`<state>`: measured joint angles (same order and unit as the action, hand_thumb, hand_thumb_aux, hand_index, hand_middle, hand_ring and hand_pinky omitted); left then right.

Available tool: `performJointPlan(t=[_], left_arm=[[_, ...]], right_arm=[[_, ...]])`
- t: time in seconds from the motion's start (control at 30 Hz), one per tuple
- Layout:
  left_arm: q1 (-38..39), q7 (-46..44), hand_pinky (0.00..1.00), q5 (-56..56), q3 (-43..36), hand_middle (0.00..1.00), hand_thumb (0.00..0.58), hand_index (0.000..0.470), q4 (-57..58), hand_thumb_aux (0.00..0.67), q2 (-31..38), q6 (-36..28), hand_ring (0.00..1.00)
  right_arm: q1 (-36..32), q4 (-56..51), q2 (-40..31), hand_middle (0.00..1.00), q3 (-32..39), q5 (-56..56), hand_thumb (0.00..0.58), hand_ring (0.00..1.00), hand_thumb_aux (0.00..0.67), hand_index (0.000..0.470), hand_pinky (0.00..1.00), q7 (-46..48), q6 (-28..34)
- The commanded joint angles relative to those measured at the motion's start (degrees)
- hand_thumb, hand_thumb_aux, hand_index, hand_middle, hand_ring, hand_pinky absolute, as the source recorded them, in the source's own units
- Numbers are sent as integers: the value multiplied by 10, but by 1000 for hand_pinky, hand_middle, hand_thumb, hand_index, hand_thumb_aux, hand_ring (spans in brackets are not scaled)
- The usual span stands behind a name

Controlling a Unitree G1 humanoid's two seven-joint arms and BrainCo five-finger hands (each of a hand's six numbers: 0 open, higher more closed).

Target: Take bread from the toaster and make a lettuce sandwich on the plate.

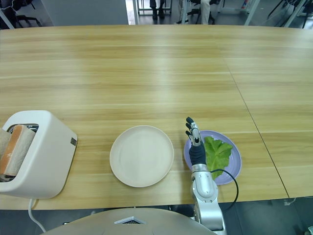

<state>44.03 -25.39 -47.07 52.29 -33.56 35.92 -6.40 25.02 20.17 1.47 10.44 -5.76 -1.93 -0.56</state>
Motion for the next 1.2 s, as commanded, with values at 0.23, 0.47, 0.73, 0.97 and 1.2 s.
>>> performJointPlan(t=[0.23,0.47,0.73,0.97,1.2], left_arm=[[-5,-38,0,39,-34,0,462,253,-11,368,-12,3,0],[-15,-37,0,57,-34,0,498,287,-14,418,-20,-1,0],[-48,-26,0,74,-18,0,580,460,-25,670,-21,-14,0],[-82,-6,639,84,-2,639,580,460,-26,670,-19,-20,639],[-114,20,1000,101,-1,1000,580,460,-27,670,-25,-17,1000]], right_arm=[[-1,1,-1,0,-6,4,0,0,0,0,0,0,5],[-5,-6,-3,0,-6,3,0,0,0,0,0,1,7],[-8,-12,-6,0,-6,2,0,0,0,0,0,2,5],[-9,-16,-7,0,-6,1,0,0,0,0,0,0,3],[-10,-18,-8,0,-4,1,0,0,0,0,0,1,2]])
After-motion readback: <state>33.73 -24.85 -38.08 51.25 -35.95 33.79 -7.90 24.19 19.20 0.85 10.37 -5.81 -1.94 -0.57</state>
